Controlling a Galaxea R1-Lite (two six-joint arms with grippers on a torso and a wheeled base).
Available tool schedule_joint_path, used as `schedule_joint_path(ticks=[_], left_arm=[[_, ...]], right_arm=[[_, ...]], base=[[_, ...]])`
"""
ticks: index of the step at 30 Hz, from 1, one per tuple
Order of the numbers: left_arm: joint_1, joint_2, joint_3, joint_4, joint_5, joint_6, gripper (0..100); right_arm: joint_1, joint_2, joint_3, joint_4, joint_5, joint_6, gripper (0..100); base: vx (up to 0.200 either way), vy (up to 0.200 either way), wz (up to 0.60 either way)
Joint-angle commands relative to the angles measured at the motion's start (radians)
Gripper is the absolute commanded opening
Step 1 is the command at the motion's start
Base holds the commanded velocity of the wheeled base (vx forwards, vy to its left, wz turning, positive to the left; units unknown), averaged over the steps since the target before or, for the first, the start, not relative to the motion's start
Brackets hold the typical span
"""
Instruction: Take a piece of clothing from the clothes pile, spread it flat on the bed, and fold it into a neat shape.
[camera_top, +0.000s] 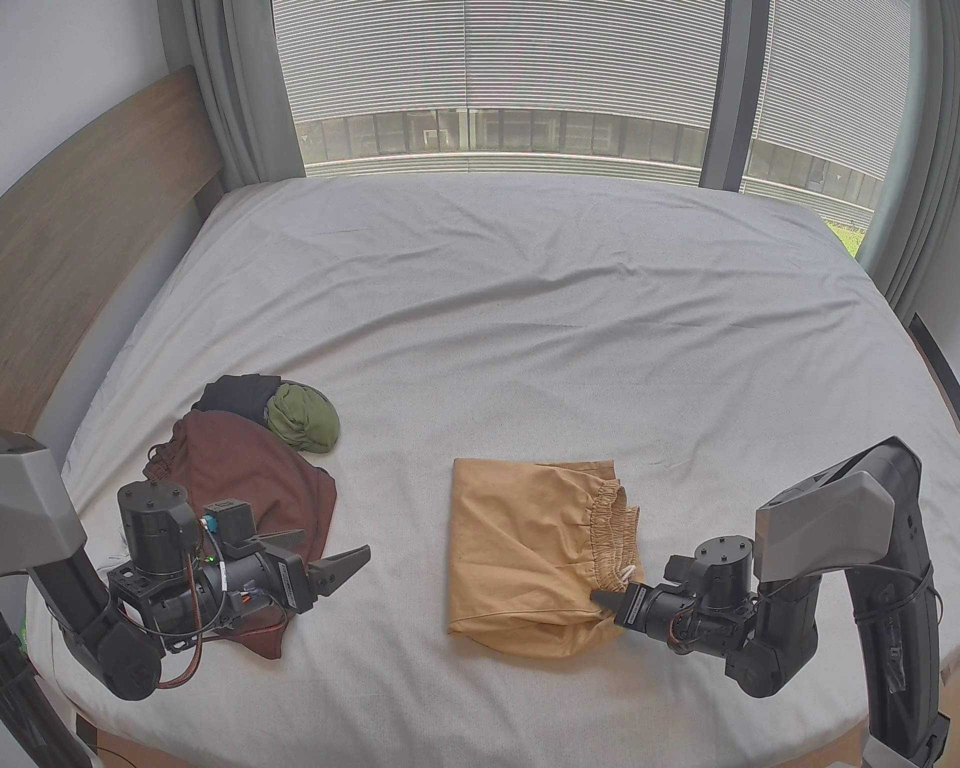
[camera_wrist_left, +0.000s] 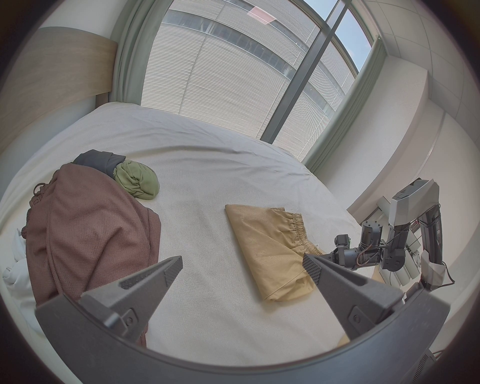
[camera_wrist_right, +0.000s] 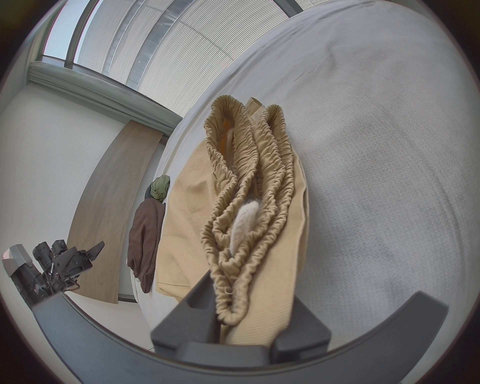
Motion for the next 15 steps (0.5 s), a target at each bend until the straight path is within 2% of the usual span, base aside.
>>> schedule_joint_path(ticks=[1, 3, 10, 15], left_arm=[[0.002, 0.001, 0.002, 0.000, 0.002, -0.001, 100], [0.004, -0.001, 0.004, -0.006, 0.002, -0.002, 100], [0.018, 0.015, 0.051, -0.103, 0.000, -0.005, 100], [0.019, 0.024, 0.054, -0.128, 0.000, -0.008, 100]], right_arm=[[0.016, -0.017, 0.003, -0.002, 0.005, 0.000, 0], [0.017, -0.037, 0.005, -0.002, 0.008, -0.002, 0], [0.017, -0.247, 0.003, -0.001, 0.118, -0.005, 0], [0.025, -0.295, -0.011, 0.001, 0.123, -0.010, 0]], base=[[0.000, 0.000, 0.00], [0.000, 0.000, 0.00], [0.000, 0.000, 0.00], [0.000, 0.000, 0.00]])
